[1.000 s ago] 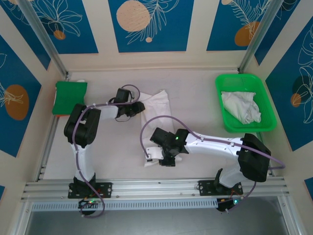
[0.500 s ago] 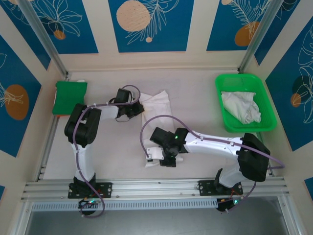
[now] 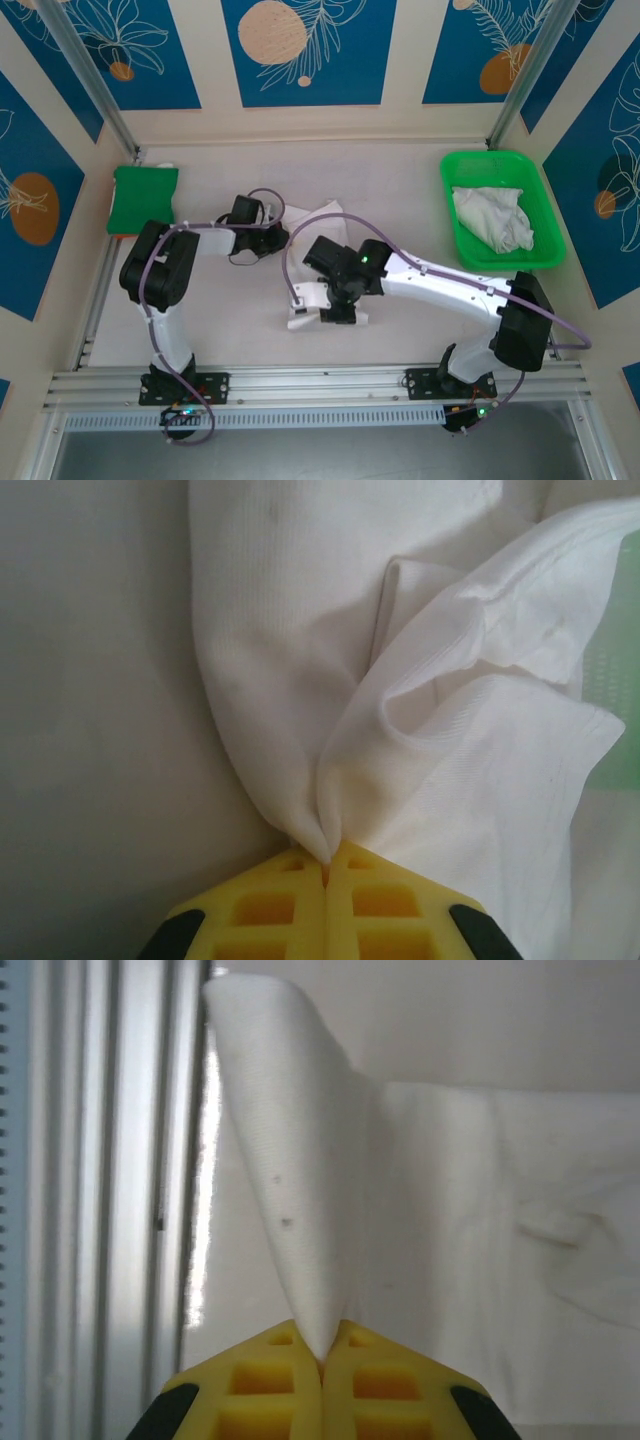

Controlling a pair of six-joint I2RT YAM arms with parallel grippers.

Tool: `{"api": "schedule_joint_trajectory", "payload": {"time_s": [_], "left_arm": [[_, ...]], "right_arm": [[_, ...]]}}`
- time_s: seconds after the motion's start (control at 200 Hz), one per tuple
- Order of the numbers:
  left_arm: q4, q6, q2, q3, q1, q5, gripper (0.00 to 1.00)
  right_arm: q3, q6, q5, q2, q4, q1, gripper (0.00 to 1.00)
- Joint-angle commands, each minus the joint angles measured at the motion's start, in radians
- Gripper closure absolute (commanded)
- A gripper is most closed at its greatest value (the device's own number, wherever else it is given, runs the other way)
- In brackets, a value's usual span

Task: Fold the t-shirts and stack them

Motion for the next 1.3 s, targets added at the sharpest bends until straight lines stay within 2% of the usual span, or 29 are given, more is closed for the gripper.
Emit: {"api": "schedule_joint_trajectory", "payload": {"time_s": [0.0,0.265,0.565,0.715,1.295], "left_arm": [[-0.051,0.046,-0.007,-0.025,-0.008,0.014,1.00],[-0.031,0.047,0.025,-0.021,0.011,0.024,1.00],[0.041,0.023,0.124,-0.021,0.053,0.079,1.00],[0.054,0.009,0.171,-0.004,0.068,0.116,1.00],[0.026,0.047,0.230,0.024,0.109,0.146,1.00]], "right_arm": [[0.067,-0.109,0.064,0.056,0.001,-0.056,1.00],[0.224,-0.210,0.101,0.214,0.092,-0.168,1.00],[0.328,-0.249,0.104,0.326,0.146,-0.253,1.00],[0.366,-0.263,0.113,0.363,0.173,-0.285,1.00],[0.510,-0.322,0.195,0.505,0.336,-0.361,1.00]]}}
